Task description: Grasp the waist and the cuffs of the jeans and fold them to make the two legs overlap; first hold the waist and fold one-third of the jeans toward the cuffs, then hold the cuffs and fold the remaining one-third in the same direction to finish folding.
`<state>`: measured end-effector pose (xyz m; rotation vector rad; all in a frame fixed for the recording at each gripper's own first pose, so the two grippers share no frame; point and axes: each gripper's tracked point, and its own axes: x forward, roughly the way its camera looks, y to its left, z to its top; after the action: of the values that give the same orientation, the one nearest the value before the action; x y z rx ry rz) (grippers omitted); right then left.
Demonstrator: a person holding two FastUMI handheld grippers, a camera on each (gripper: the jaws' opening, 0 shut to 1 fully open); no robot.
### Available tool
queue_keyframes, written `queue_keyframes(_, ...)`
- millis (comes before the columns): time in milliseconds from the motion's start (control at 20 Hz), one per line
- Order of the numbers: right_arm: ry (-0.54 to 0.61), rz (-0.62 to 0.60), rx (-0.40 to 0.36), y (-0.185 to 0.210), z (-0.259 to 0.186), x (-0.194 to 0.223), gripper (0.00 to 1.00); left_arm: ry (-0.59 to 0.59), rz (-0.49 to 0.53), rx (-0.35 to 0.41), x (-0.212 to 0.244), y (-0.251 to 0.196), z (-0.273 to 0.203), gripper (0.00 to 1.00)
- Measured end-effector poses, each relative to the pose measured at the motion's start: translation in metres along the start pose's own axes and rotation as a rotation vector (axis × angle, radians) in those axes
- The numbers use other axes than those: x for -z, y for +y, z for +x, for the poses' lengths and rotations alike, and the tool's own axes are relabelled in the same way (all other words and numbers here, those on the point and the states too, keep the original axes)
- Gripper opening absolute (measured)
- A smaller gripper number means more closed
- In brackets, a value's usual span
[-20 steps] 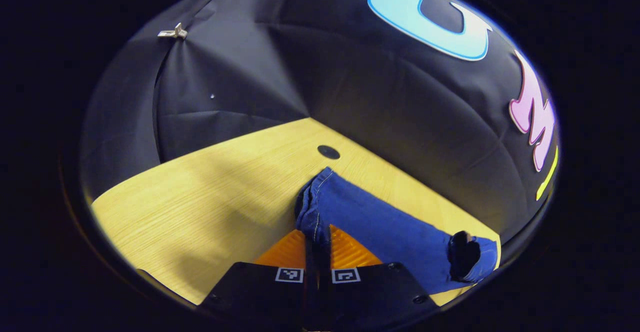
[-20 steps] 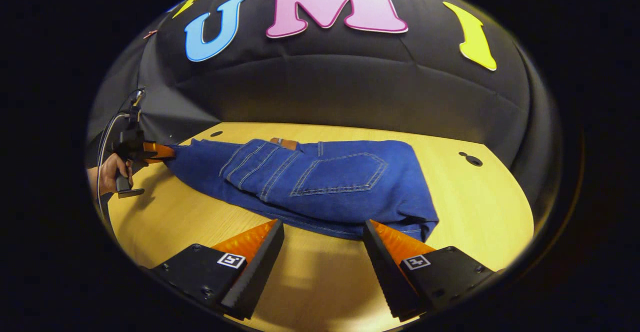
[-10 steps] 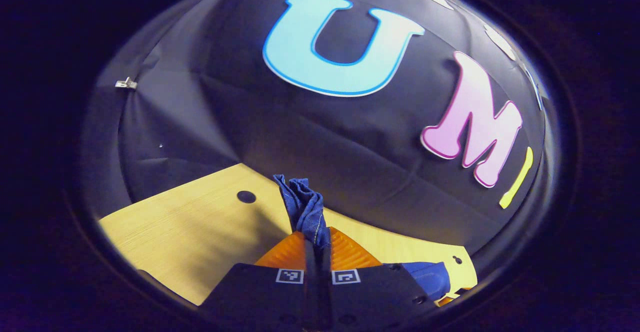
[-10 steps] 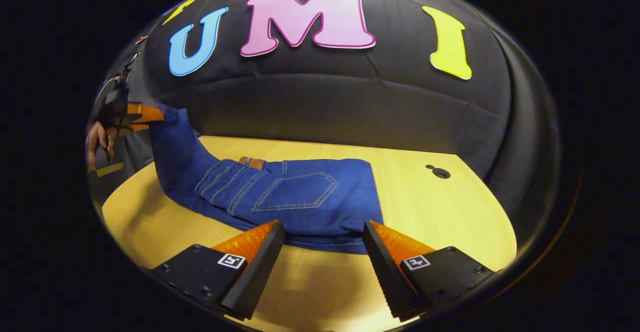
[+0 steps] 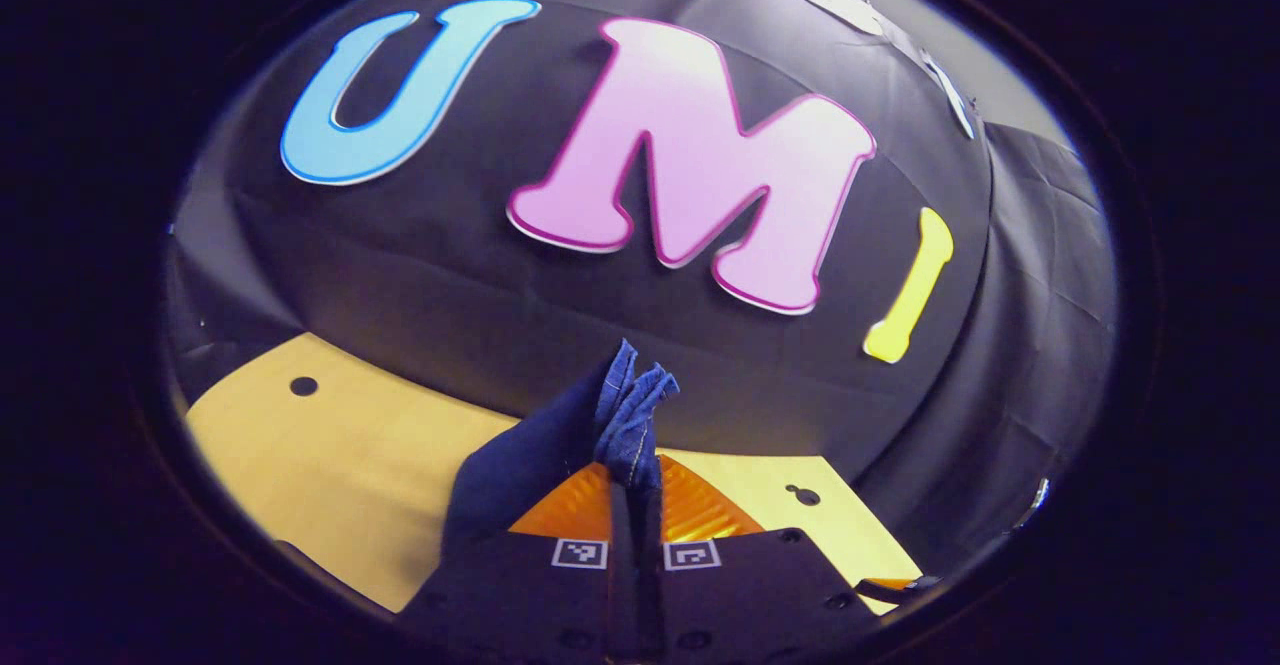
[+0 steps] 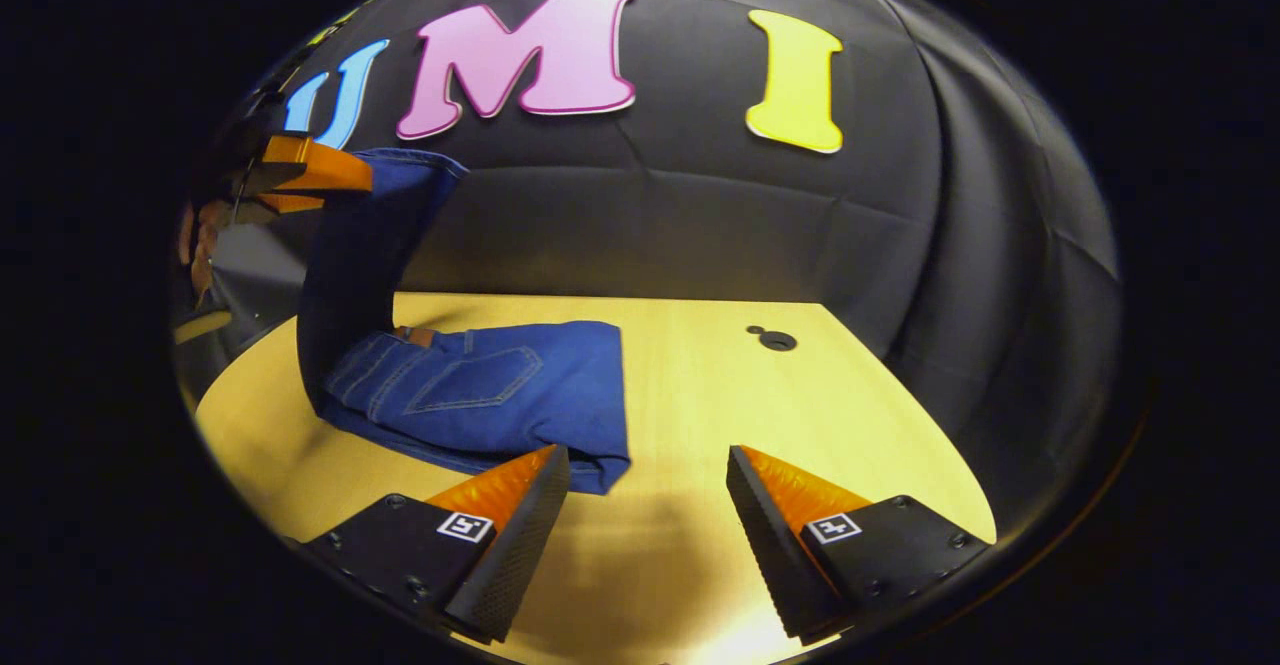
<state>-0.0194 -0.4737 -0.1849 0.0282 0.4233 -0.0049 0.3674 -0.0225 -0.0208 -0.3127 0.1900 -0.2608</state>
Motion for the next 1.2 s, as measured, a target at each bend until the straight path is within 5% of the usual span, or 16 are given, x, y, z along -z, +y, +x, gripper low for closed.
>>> queue_keyframes(150,0.022,0.016,0.057,-0.029,-0.010,0.012,0.97,0.202,0.049,-0.002,0.094,-0.028,0.026,0.06)
queue_keyframes(300,0.033,0.034,0.094,-0.051,-0.018,0.020,0.97,0.291,0.127,-0.035,0.138,-0.023,0.030,0.08)
queue_keyframes(500,0.036,0.049,0.115,-0.065,-0.028,0.019,0.97,0.317,0.071,0.074,0.151,-0.050,0.019,0.46)
queue_keyframes(550,0.032,0.058,0.114,-0.066,-0.032,0.016,0.97,0.307,0.068,0.083,0.146,-0.055,0.015,0.82)
queue_keyframes(650,0.016,0.071,0.105,-0.063,-0.041,0.006,0.97,0.295,0.091,0.101,0.138,-0.063,0.006,0.96)
queue_keyframes(900,-0.006,0.071,0.089,-0.051,-0.062,-0.012,0.97,0.202,0.069,0.276,0.096,-0.106,-0.031,0.96)
queue_keyframes(1200,-0.084,0.049,0.063,-0.018,-0.120,-0.071,0.96,0.098,0.127,0.223,0.029,-0.080,-0.122,0.97)
